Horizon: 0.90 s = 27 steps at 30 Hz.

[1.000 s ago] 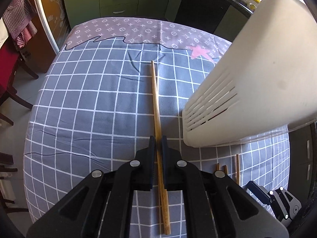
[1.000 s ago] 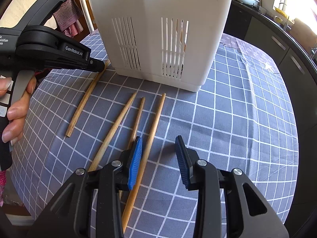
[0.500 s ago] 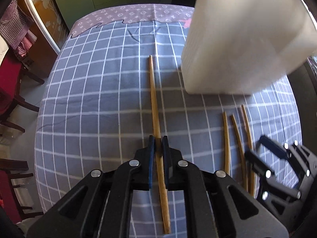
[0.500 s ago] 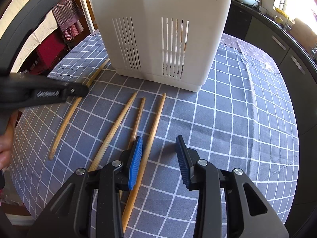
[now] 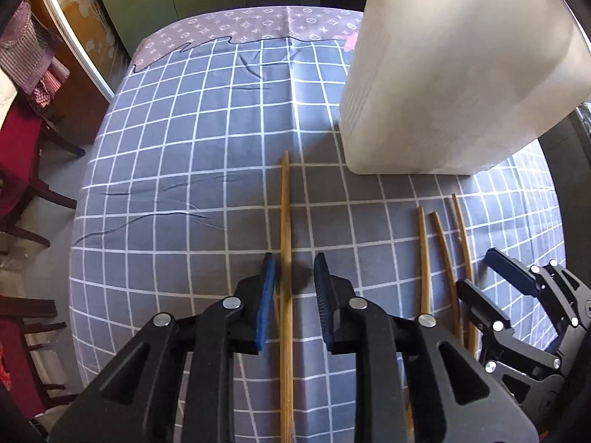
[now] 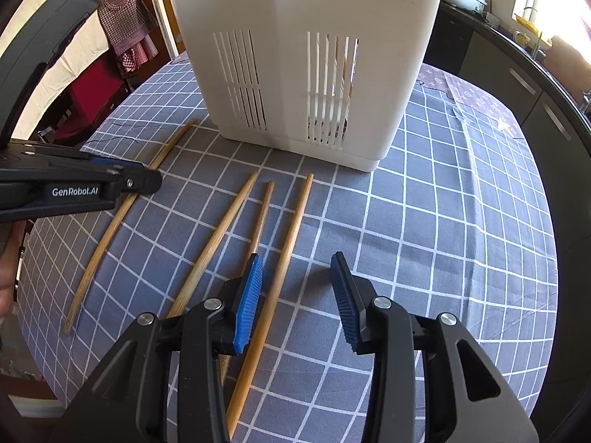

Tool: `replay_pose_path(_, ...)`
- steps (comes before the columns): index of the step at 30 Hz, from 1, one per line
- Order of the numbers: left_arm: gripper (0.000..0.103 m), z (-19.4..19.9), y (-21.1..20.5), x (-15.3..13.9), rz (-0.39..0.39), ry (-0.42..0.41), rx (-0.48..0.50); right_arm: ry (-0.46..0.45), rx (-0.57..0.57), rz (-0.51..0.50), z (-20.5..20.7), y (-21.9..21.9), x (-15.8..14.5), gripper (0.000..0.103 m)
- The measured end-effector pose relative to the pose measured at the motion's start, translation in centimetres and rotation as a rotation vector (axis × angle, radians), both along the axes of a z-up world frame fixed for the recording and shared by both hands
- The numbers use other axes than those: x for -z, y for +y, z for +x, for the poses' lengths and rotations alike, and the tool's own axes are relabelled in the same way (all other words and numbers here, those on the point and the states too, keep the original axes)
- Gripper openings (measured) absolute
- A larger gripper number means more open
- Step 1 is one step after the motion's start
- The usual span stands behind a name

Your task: Organize utensils

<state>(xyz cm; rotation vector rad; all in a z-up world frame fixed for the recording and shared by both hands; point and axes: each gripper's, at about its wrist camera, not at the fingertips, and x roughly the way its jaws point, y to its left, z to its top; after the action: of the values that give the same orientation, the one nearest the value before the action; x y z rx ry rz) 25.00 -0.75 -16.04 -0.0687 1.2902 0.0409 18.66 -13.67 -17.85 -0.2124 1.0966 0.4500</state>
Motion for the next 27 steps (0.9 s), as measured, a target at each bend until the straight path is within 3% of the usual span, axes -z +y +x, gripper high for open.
replay_pose_path(4, 0.017, 0.3, -0.1, 0.1, 0.028, 0.003, 0.015, -0.004, 0.003, -0.001, 0.0, 0.1, 0.0, 0.04)
replay_pose_path(6, 0.008, 0.4, -0.3, 0.3, 0.036, 0.007, 0.024, -0.005, 0.011, 0.001, 0.0, 0.1, 0.0, 0.038)
replay_pose_path(7, 0.006, 0.3, -0.2, 0.3, 0.038, 0.009, 0.026, -0.006, 0.011, 0.003, 0.1, 0.2, 0.0, 0.034)
replay_pose_path(9, 0.006, 0.0, -0.5, 0.3, 0.041, 0.008, 0.033, 0.005, 0.011, 0.018, 0.3, 0.1, -0.1, 0.01)
replay_pose_path(16, 0.006, -1.0, -0.7, -1.7, 0.035, -0.027, 0.042, -0.004, 0.034, 0.101, 0.5, -1.4, -1.7, 0.007)
replay_pose_path(27, 0.006, -4.2, -0.7, -10.3, -0.035, -0.244, 0.071, -0.173, 0.1, 0.253, -1.3, -6.2, -9.9, 0.007)
